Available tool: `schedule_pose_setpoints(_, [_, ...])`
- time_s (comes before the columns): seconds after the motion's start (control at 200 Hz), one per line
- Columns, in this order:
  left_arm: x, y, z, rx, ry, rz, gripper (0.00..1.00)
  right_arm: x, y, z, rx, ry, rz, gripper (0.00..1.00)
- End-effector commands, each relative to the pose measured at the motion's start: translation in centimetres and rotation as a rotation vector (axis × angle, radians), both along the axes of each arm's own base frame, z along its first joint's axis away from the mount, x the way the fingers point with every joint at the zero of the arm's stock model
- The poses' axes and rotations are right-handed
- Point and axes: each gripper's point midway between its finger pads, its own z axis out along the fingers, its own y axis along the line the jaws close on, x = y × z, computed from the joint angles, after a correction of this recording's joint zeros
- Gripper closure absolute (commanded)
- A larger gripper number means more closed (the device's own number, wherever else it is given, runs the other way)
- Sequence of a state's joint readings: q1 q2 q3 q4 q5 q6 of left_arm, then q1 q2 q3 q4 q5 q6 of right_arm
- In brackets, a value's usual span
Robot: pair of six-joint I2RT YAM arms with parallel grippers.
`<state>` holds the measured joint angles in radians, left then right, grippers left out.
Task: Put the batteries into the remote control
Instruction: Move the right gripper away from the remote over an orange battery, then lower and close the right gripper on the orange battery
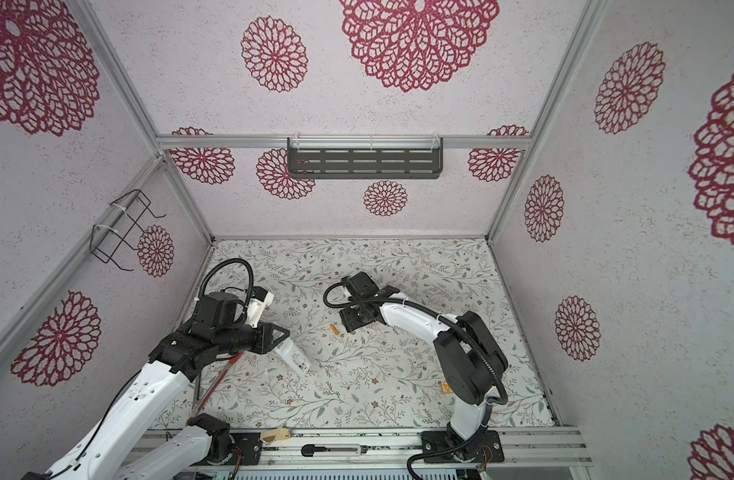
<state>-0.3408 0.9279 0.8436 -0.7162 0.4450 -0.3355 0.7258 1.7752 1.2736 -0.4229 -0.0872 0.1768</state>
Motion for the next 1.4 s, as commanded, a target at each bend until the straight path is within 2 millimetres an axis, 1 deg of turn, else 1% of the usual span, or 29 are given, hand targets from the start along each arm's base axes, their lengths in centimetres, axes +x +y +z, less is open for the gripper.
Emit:
schedule_pose_setpoints(0.0, [0.2,-0.1,0.4,-0.014,-0.038,-0.026,1.0,-0.4,1.9,0.7,0.04,-0.011,0.137,0.37])
schedule_pose_setpoints(0.12, [0.3,0.2,0.6,-0.016,-0.048,-0.012,1.0,-0.7,2.7,-0.2,0.022,-0.006,0.192,0.4])
schedule_pose_setpoints(0.26, [0.3,0.4,0.7,-0.012,-0.054,-0.001,1.0,-0.5,3.3,-1.3,-0.013,-0.014,0.209,0.44])
schedule_pose_setpoints(0.405, [0.3,0.5,0.6,-0.009,-0.056,0.004,1.0,-0.6,4.3,-1.8,-0.033,-0.033,0.235,0.46])
schedule_pose_setpoints(0.5, [0.4,0.5,0.6,-0.007,-0.056,0.007,1.0,-0.6,4.7,-2.4,-0.057,-0.037,0.239,0.48])
schedule_pose_setpoints(0.595, [0.4,0.6,0.6,-0.005,-0.058,0.01,1.0,-0.6,4.8,-3.4,-0.086,-0.03,0.233,0.49])
schedule_pose_setpoints(0.776, [0.4,0.7,0.7,-0.004,-0.063,0.016,1.0,-0.2,4.5,-4.4,-0.123,-0.037,0.207,0.55])
schedule_pose_setpoints(1.026, [0.4,0.8,0.7,-0.002,-0.064,0.02,1.0,-0.2,4.7,-4.9,-0.127,-0.046,0.211,0.63])
schedule_pose_setpoints(1.396, [0.5,0.8,0.4,0.002,-0.055,0.022,1.0,-0.7,5.4,-5.8,-0.118,-0.043,0.221,0.7])
